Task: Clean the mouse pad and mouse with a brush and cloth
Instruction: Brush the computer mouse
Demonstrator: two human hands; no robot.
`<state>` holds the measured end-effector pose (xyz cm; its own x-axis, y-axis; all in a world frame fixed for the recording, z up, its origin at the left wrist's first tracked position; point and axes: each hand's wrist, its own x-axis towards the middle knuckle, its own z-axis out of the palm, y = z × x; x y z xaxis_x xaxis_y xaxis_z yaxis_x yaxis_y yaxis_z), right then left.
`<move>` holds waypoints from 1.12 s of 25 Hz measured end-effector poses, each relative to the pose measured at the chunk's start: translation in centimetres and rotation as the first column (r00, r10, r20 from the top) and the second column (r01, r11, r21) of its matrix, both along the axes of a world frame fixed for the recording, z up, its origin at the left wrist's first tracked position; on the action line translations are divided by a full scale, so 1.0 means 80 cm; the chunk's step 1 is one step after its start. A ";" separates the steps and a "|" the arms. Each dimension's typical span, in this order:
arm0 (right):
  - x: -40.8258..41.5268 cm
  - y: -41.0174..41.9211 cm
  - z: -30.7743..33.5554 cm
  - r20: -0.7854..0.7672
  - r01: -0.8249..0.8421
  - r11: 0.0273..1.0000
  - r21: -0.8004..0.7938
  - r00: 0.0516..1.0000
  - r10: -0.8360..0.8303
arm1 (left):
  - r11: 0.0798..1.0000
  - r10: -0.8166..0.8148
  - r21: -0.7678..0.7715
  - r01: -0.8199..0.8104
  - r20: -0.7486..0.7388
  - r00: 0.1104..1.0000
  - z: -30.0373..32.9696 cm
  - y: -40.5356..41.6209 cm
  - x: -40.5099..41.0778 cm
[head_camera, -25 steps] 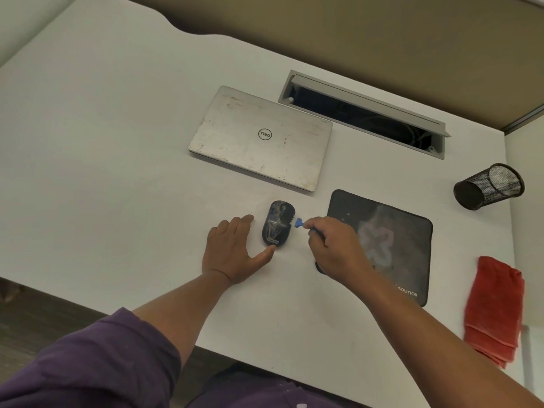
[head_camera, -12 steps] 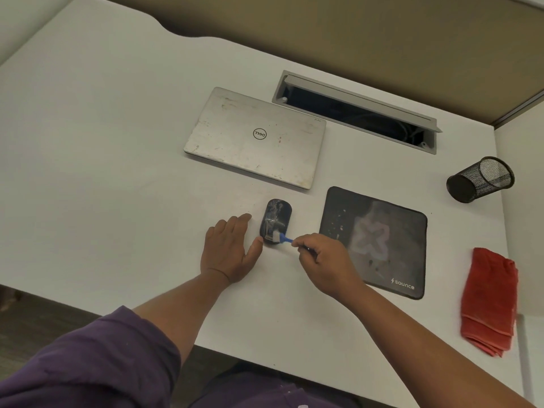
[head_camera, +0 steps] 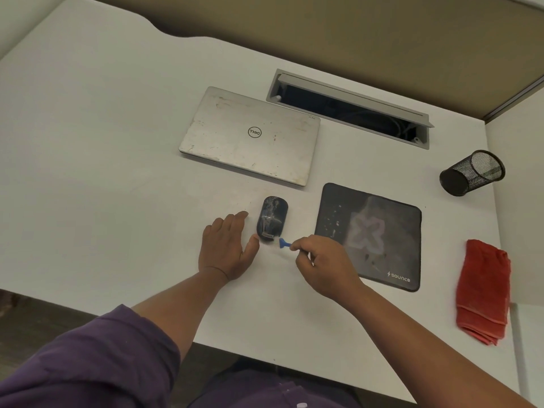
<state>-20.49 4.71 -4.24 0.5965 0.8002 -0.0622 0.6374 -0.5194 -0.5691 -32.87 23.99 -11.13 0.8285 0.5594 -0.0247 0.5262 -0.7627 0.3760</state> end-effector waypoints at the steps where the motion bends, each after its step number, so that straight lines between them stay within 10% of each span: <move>1: -0.001 0.002 0.002 -0.024 -0.026 1.000 0.014 0.999 0.027 | 1.000 -0.001 -0.002 0.001 0.002 1.000 0.000 0.000 0.000; 21: 0.006 -0.038 0.001 -0.199 0.089 0.988 -0.123 0.974 -0.112 | 1.000 -0.006 -0.025 0.006 0.016 1.000 0.005 -0.001 0.000; 28: 0.040 -0.096 0.014 -0.187 0.413 0.910 0.039 0.898 -0.399 | 0.996 0.066 -0.072 -0.052 0.212 0.975 0.025 -0.034 0.019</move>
